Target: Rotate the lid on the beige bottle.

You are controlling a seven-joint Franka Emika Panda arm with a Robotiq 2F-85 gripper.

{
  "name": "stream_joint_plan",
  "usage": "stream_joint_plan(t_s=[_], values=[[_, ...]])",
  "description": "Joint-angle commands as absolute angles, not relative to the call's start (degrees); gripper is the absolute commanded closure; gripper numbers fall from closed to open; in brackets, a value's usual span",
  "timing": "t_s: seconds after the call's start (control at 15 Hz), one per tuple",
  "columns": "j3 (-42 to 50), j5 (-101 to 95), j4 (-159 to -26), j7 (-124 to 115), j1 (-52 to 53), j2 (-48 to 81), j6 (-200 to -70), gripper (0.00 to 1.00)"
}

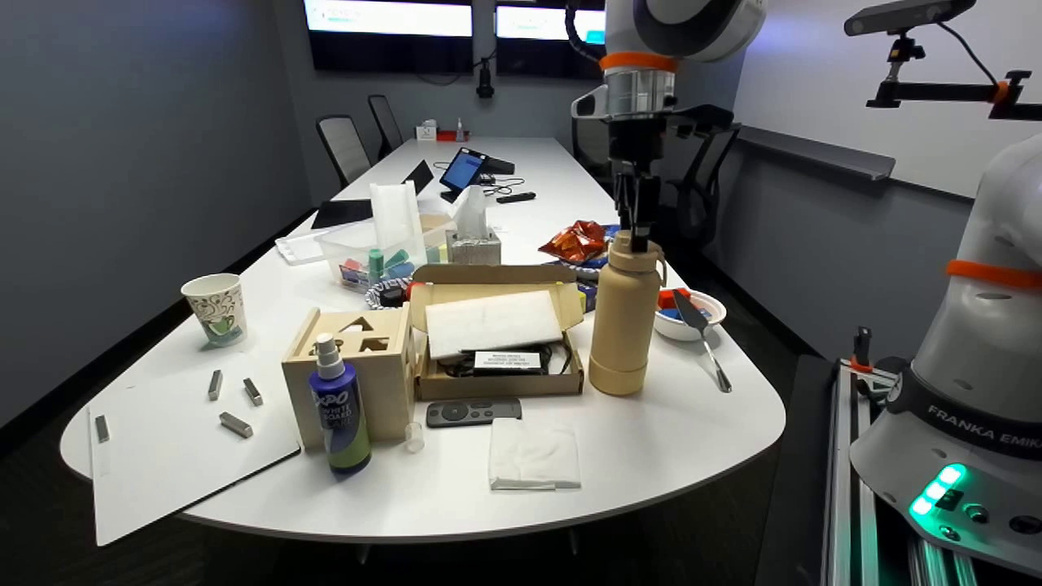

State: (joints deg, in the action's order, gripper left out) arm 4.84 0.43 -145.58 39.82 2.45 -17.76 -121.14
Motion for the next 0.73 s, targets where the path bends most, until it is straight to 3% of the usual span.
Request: stream_joint_plan(t_s=[0.0,0.67], values=[[5.1,0.5,-145.0,40.0,2.5,-19.0,-119.0,0.01],[5.7,1.0,-144.1,39.6,2.8,-23.6,-117.8,0.0]])
